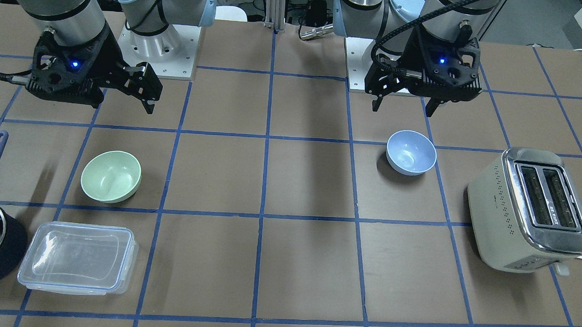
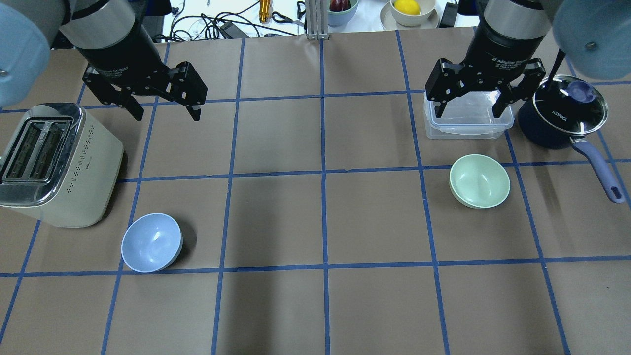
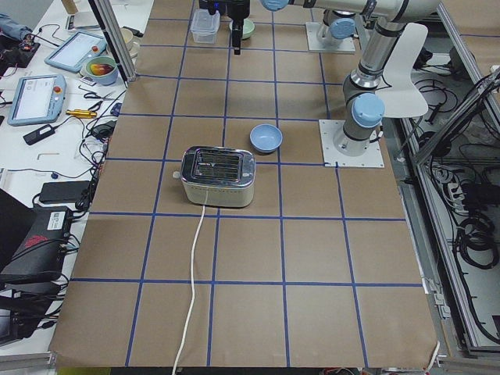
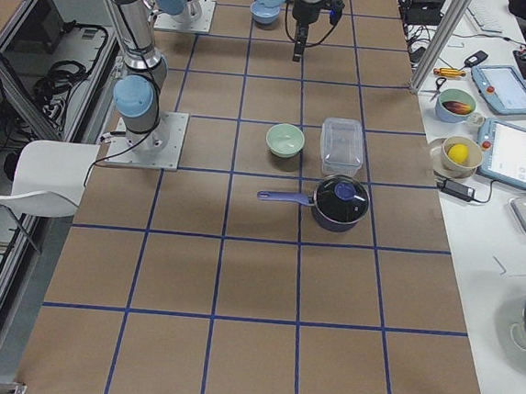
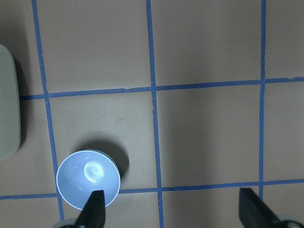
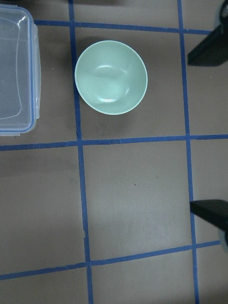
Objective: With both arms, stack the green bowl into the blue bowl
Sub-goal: 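Lower left gripper toward blue bowl while right gripper moves toward green bowl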
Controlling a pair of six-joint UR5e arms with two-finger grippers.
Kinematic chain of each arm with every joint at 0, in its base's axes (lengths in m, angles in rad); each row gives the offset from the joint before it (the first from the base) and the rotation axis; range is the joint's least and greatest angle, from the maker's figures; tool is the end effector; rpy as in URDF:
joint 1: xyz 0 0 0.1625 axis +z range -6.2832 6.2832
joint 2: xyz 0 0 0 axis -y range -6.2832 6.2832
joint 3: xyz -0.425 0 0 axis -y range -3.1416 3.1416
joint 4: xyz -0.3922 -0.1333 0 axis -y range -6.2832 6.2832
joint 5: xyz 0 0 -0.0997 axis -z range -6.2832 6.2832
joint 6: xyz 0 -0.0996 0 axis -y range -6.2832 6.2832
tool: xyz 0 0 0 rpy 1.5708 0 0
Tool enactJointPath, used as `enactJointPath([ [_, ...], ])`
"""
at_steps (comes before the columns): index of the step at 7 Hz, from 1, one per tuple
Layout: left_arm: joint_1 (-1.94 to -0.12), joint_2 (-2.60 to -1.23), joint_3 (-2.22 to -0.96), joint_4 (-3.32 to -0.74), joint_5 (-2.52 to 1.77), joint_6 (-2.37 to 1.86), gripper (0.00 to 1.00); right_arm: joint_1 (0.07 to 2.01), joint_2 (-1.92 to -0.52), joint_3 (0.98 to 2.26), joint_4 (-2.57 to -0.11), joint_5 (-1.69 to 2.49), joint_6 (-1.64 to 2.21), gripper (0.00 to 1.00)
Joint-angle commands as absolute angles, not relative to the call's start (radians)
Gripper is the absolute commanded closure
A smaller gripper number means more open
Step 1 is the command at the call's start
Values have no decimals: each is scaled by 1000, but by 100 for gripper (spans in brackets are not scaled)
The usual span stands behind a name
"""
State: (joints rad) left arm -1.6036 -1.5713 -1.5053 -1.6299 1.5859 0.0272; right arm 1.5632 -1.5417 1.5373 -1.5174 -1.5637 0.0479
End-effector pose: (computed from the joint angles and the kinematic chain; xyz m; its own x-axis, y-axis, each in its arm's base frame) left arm -0.1479 -0.4873 0.5140 -0.9981 0.0599 -0.0153 0.0600 0.9982 -0.0055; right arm 0.1302 -0.5003 0.4847 -0.9984 0.0558 -0.0047 0.0555 0.9972 0.0493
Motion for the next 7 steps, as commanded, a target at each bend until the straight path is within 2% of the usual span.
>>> enactJointPath([
  [1,-1598,-1571,-1503,-1626,1582,32,0,1563,-1542,1537,-1517,-1568,48,0],
  [4,-1595,-1551,-1535,-1694,1595,31,0,1563,-1542,1539,-1513,-1568,48,0],
  [5,-1553,-1568,-1624,-1697,1577,2,0,1563,-1542,1540,-1513,-1566,48,0],
  [7,-1505,-1568,-1841,-1428,1583,-18,0,1516,-1534,1539,-1537,-1571,45,0],
])
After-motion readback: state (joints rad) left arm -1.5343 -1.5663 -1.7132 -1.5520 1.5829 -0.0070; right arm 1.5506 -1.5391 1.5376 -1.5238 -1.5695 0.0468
